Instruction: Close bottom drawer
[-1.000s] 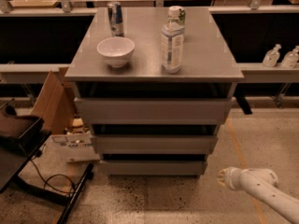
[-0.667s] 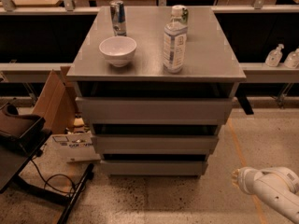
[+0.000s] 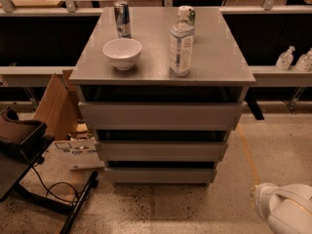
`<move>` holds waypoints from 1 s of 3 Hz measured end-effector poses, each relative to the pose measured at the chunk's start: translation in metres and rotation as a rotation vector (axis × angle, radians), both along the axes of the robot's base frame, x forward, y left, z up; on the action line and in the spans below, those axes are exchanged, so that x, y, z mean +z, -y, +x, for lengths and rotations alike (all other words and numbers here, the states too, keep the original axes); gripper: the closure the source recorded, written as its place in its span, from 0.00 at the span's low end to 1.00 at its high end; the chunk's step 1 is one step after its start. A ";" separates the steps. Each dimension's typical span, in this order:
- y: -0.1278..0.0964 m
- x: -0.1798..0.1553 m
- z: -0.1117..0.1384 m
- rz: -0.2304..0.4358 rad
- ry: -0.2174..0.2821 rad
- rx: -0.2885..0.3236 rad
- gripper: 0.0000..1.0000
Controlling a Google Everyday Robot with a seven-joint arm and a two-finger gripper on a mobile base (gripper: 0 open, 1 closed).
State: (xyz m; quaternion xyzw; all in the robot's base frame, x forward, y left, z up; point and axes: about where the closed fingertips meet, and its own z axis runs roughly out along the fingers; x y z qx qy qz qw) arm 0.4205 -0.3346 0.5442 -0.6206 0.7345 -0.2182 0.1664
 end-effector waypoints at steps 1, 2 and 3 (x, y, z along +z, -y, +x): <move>-0.014 0.017 0.000 0.015 0.025 -0.037 0.51; -0.015 0.019 0.000 0.013 0.026 -0.033 0.28; -0.015 0.018 0.000 0.013 0.025 -0.033 0.04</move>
Offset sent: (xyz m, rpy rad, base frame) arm 0.0001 0.0171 0.0225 0.0085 -0.0298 -0.0302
